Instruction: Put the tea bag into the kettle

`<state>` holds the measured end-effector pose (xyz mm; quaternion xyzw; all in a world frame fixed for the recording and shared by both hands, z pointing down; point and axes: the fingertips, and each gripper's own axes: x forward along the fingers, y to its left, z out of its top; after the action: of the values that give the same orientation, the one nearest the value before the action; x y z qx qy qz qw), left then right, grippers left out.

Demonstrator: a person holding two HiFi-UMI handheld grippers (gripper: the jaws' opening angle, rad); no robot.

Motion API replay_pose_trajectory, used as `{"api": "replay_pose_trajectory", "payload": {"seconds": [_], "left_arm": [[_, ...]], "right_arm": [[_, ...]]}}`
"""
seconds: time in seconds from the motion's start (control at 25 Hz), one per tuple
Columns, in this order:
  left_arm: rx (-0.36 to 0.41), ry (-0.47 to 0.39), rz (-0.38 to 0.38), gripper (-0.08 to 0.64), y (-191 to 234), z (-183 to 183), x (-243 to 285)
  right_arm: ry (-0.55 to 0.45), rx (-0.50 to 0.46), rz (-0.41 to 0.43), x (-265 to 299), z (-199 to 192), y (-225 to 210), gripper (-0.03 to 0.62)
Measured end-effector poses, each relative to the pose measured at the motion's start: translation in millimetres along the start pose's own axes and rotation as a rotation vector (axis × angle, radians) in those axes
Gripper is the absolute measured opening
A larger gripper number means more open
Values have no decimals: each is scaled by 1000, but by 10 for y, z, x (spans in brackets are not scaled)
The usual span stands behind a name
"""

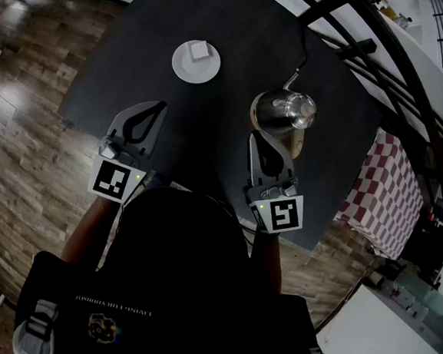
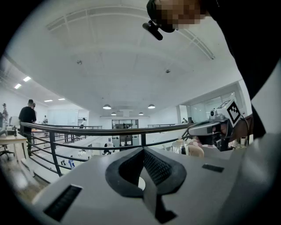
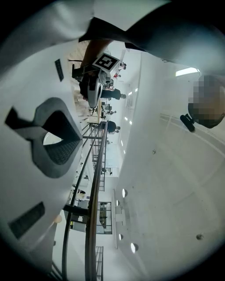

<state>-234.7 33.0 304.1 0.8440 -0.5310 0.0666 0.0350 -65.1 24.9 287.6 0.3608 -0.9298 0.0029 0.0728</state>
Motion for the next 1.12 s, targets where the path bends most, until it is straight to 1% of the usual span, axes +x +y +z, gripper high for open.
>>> {"api": "replay_pose_trajectory", "payload": {"seconds": [0.12,0.28,0.48,0.6,0.76,0.84,1.12], "left_arm": [[6,0,0,6,-15,-1,13],[7,0,-3,6,-15,1,28],[-7,-9,-4,6,-26,22,17],[-5,-6,-4,6,-40,30,16],[1,-7,-8,6,-40,34,23],[1,-4,-11,6,-52,24,35],[3,3,-29,6,-123,30,86]], "right_arm": [[-16,-34,1,-23,-20,-36,17],[-26,-48,3,-9,-10,-54,17],[-35,-43,2,-23,10,-56,17],[-39,-16,3,-39,15,-85,17],[-6,20,-13,-31,-52,-167,28],[2,22,-21,-46,-72,-214,38],[-3,17,-62,-134,-49,-346,40]]}}
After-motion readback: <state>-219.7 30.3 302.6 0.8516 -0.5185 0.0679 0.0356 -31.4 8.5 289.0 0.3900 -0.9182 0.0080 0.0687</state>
